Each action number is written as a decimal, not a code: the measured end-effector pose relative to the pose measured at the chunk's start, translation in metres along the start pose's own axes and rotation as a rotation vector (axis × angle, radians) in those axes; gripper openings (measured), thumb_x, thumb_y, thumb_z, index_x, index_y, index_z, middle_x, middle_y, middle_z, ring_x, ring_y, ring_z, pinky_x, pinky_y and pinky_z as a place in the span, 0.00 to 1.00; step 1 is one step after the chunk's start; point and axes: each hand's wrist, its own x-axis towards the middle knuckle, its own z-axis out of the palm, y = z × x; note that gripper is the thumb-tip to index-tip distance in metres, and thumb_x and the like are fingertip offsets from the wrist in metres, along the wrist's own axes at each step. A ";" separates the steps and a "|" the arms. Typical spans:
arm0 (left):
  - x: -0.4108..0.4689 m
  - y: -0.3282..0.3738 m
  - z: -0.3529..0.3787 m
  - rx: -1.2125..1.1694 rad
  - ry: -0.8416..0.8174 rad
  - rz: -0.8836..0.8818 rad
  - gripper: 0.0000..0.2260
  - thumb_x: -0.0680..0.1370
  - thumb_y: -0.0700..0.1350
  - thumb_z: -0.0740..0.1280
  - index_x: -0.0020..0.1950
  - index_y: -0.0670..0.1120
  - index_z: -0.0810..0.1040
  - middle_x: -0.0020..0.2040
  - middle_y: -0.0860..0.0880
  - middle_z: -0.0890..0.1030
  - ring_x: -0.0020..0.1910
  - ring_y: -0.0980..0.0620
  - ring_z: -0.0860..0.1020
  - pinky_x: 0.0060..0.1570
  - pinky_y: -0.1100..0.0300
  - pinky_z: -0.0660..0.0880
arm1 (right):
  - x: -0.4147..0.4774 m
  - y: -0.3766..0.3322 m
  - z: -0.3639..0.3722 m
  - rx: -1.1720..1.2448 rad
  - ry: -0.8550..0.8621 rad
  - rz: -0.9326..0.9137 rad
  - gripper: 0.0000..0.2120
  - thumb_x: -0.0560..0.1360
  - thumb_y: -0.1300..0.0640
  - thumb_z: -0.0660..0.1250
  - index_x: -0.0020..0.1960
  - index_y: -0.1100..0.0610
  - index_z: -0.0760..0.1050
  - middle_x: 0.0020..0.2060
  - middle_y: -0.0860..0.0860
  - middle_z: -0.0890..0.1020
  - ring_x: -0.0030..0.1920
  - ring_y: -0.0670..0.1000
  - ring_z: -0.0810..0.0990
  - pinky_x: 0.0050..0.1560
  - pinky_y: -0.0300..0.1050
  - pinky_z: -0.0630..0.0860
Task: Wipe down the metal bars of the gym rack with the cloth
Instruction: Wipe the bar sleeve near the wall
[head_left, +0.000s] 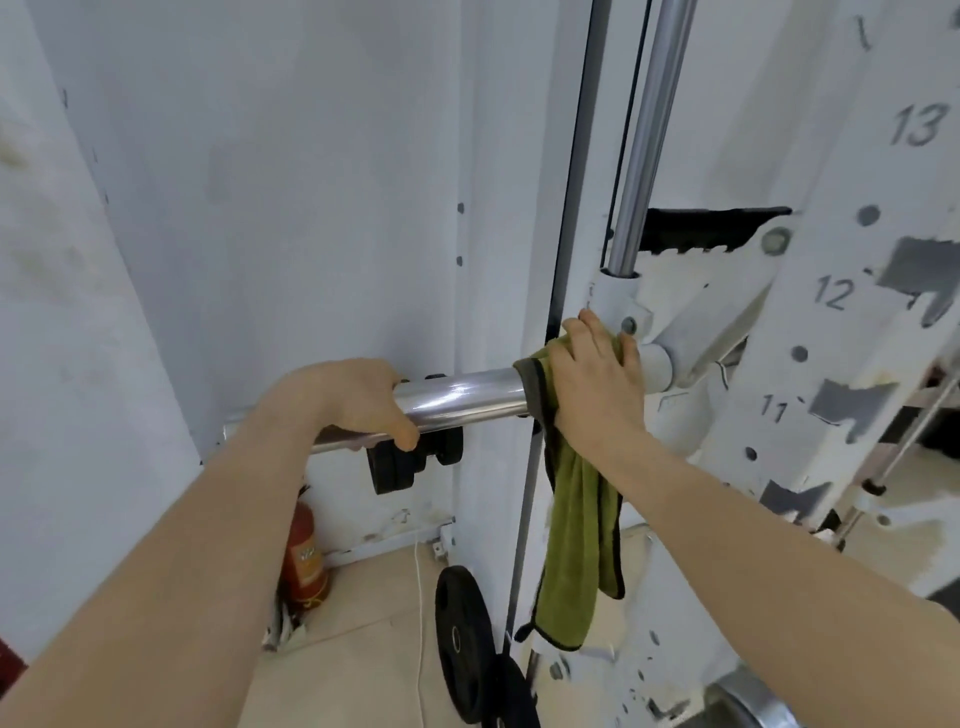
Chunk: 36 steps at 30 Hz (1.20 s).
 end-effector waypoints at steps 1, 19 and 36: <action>-0.001 0.000 0.002 0.010 0.015 0.001 0.12 0.65 0.53 0.73 0.43 0.54 0.75 0.35 0.50 0.82 0.34 0.52 0.82 0.44 0.55 0.78 | 0.003 -0.001 -0.001 -0.005 -0.010 0.014 0.24 0.65 0.60 0.74 0.60 0.56 0.74 0.64 0.54 0.71 0.72 0.56 0.63 0.72 0.59 0.56; -0.019 0.003 0.056 0.298 0.669 -0.018 0.19 0.70 0.46 0.65 0.60 0.48 0.72 0.53 0.49 0.79 0.53 0.47 0.77 0.56 0.55 0.68 | -0.005 -0.134 -0.035 0.189 -0.085 -0.176 0.18 0.74 0.59 0.64 0.64 0.56 0.68 0.60 0.53 0.74 0.61 0.55 0.72 0.71 0.61 0.55; -0.164 -0.019 0.131 -0.893 0.580 -0.147 0.21 0.71 0.55 0.73 0.61 0.52 0.73 0.55 0.54 0.81 0.55 0.52 0.80 0.57 0.49 0.77 | -0.048 -0.164 -0.149 1.500 -0.595 0.056 0.11 0.78 0.63 0.59 0.44 0.51 0.75 0.43 0.49 0.80 0.45 0.49 0.79 0.43 0.38 0.77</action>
